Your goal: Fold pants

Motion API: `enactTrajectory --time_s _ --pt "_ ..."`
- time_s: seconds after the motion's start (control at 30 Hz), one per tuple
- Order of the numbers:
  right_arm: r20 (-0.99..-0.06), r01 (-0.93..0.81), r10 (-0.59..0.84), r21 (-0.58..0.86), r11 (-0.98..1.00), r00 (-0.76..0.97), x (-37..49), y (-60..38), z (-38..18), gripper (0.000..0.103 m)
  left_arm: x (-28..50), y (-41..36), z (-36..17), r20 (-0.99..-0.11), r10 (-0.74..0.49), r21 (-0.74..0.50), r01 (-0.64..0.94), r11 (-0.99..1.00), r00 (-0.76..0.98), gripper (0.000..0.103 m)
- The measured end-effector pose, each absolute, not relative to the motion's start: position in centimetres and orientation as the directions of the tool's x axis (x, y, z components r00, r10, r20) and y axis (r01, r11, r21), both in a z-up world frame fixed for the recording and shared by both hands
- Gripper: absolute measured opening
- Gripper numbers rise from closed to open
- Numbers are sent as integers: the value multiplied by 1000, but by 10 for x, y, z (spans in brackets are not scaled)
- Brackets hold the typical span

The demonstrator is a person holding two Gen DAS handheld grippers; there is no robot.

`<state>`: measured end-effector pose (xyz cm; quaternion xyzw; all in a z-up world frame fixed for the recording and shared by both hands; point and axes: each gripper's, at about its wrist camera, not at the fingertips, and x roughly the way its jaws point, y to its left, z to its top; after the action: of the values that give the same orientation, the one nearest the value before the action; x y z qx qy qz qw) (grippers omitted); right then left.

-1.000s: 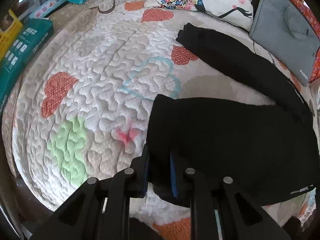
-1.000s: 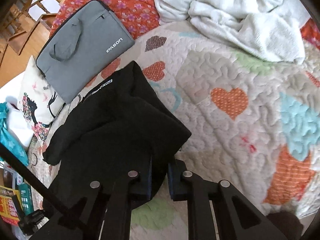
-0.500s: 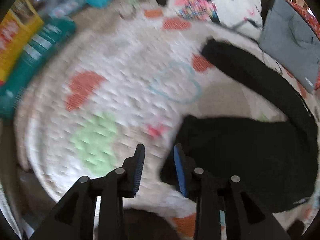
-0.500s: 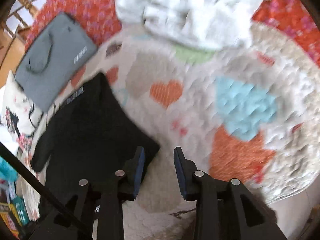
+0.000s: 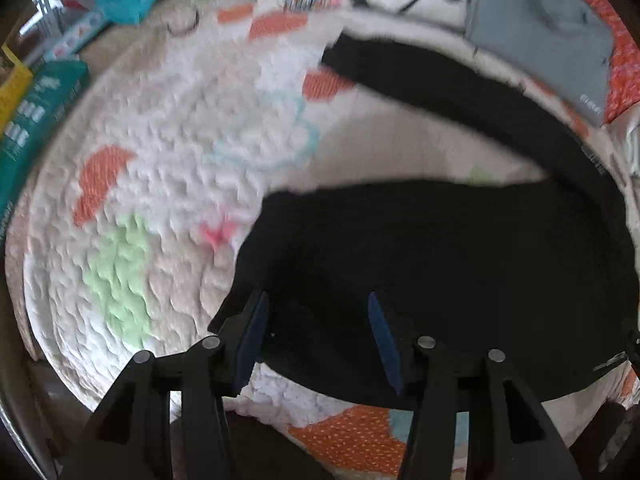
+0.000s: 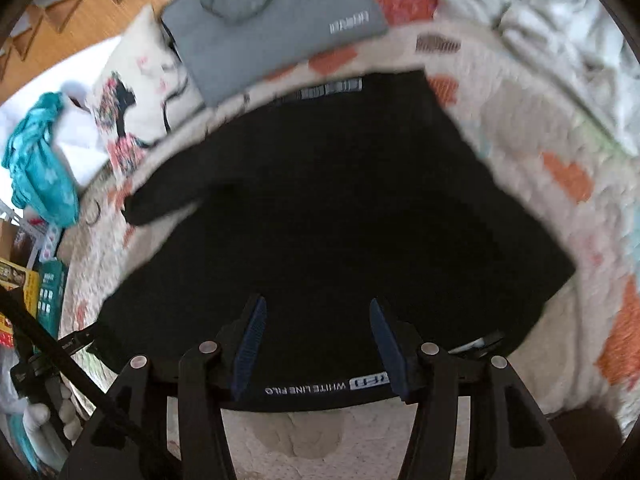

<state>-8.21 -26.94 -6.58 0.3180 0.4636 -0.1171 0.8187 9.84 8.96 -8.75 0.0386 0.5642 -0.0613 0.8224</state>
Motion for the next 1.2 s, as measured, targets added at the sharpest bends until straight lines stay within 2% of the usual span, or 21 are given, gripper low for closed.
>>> enactTrajectory --time_s 0.07,0.37,0.6,0.73,0.87,1.03,1.13,1.2 --pt "-841 513 94 409 754 533 -88 -281 -74 55 100 99 -90 -936 -68 -26 125 992 346 51" --pt "-843 574 -27 343 743 538 -113 -326 -40 56 127 139 -49 -906 -118 -102 60 993 407 51" --pt "-819 471 12 343 813 574 -39 -340 -13 56 188 107 -23 -888 -178 -125 150 981 423 51" --pt "-809 387 5 287 876 588 20 -356 -7 56 235 78 -16 -878 -166 -73 217 973 448 51" --pt "-816 318 41 270 909 577 74 -371 -17 56 280 58 -30 -880 -177 -66 255 965 441 53" --pt "-844 267 93 268 926 528 141 -386 -39 56 342 45 -73 -900 -274 -201 233 951 340 53" --pt "-859 231 131 275 933 496 172 -391 -54 56 363 38 -87 -890 -308 -235 241 942 336 53" --pt "-865 211 154 283 936 478 186 -394 -63 56 372 34 -92 -884 -330 -252 256 933 331 57"
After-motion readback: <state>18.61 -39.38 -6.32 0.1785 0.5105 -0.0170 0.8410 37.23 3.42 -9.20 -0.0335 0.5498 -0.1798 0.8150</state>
